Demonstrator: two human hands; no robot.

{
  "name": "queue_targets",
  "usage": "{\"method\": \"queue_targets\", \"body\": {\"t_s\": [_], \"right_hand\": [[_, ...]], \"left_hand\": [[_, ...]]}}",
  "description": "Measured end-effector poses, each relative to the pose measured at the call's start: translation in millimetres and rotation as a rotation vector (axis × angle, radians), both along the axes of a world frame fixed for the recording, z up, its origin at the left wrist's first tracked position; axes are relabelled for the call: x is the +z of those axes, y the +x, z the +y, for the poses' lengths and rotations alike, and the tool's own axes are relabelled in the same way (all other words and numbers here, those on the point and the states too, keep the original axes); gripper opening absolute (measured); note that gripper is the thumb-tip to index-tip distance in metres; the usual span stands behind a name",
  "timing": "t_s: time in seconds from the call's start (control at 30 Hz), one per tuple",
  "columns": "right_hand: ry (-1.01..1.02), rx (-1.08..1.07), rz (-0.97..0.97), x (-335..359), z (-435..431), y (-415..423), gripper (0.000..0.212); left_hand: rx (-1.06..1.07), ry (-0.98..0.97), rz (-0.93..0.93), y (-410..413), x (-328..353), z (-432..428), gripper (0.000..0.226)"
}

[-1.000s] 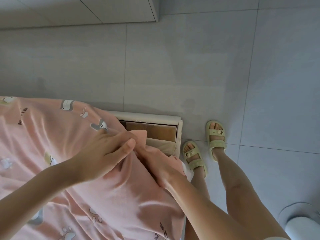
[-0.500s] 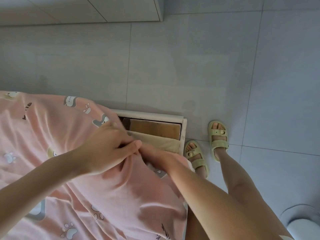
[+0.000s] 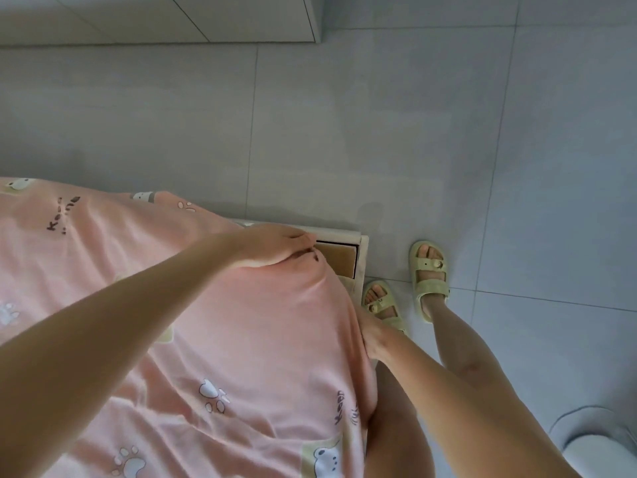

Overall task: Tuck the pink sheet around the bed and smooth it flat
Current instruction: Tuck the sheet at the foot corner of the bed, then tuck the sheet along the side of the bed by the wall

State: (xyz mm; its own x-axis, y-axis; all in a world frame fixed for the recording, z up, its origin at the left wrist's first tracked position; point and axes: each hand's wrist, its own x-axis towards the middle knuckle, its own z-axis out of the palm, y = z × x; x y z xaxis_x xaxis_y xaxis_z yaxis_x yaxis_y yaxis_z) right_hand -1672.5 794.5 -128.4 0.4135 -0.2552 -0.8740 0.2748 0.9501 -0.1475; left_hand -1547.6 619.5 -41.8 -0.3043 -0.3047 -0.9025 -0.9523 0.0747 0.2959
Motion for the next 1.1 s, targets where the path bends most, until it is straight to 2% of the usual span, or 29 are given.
{"method": "queue_targets", "body": {"t_s": [0.07,0.13,0.2,0.27,0.3,0.37,0.43,0.53,0.6,0.73,0.8,0.87,0.97,1.03,1.1], "right_hand": [[0.040,-0.081,0.190,1,-6,-17,0.045],[-0.032,-0.044,0.308,4,-14,-36,0.055],[-0.163,-0.027,0.324,13,-26,-47,0.052],[-0.329,-0.033,0.311,21,-34,-41,0.039],[-0.415,0.018,0.324,27,-38,-34,0.045],[-0.598,0.215,0.469,26,-42,-16,0.084],[-0.653,0.299,0.561,21,-45,-8,0.098],[-0.483,0.206,0.417,7,-49,-18,0.083],[-0.446,0.225,0.337,4,-51,-25,0.071],[-0.489,0.484,0.275,14,-69,-33,0.059],[-0.546,0.663,0.402,24,-82,-32,0.062],[-0.695,0.819,0.662,38,-89,-25,0.074],[-1.152,1.103,1.016,62,-90,-10,0.070],[-1.400,1.263,1.048,73,-86,4,0.066],[-1.483,1.404,0.974,84,-84,21,0.063]], "left_hand": [[-0.012,-0.038,-0.035,-11,-22,-1,0.049],[-0.033,-0.064,-0.098,-22,-41,-4,0.058],[-0.078,-0.102,-0.159,-26,-57,-7,0.061],[-0.106,-0.138,-0.208,-25,-65,-10,0.063],[-0.106,-0.155,-0.224,-23,-67,-10,0.064],[-0.086,-0.218,-0.215,-18,-68,-12,0.064],[-0.035,-0.352,-0.132,-9,-63,-12,0.060],[0.078,-0.590,-0.004,17,-47,-13,0.048],[0.134,-0.717,0.032,38,-34,-10,0.042],[0.307,-0.838,-0.024,75,-14,8,0.035],[0.389,-0.862,-0.094,92,-6,23,0.033],[0.483,-0.908,-0.151,108,2,40,0.031],[0.635,-0.924,-0.214,123,12,68,0.029],[0.729,-0.898,-0.261,132,19,92,0.029],[0.827,-0.871,-0.315,142,28,123,0.028]]}}
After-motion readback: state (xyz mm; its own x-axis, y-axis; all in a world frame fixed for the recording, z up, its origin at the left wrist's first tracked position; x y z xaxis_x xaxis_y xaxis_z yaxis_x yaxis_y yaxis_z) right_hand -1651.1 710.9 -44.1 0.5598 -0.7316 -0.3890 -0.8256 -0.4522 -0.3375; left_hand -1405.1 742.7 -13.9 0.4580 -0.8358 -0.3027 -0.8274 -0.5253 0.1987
